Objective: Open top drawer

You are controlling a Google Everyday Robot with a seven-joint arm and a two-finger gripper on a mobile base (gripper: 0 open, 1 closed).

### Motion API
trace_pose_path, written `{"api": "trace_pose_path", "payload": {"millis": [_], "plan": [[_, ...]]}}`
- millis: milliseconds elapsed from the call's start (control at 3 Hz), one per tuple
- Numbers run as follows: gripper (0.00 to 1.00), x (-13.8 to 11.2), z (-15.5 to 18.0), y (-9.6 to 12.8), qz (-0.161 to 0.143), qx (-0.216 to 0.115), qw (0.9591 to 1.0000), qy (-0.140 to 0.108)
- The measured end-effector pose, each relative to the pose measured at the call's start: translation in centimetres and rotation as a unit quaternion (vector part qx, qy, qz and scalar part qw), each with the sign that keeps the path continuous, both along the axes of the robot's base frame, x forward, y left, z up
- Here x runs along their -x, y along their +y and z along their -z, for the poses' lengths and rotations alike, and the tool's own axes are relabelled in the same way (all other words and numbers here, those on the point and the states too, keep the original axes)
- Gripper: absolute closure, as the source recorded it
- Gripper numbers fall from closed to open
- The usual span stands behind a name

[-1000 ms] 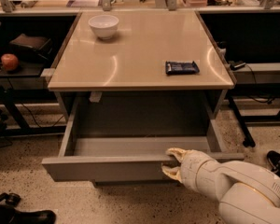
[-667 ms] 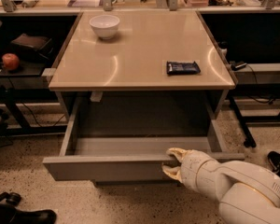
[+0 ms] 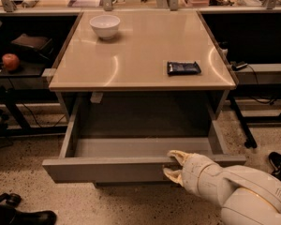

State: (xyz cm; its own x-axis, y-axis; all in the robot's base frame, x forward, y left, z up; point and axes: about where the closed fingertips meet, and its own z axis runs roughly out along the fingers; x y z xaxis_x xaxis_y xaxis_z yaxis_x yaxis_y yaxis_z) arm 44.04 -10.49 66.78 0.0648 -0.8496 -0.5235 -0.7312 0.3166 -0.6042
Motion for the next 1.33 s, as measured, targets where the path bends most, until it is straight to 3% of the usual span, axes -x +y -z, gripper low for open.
{"api": "trace_pose_path", "payload": {"millis": [1000,1333], "plan": [[0.11,0.00,0.00,0.00,0.000,0.000,1.0000,0.000],[0.00,0.00,-0.01,0.00,0.000,0.000,1.0000,0.000]]}}
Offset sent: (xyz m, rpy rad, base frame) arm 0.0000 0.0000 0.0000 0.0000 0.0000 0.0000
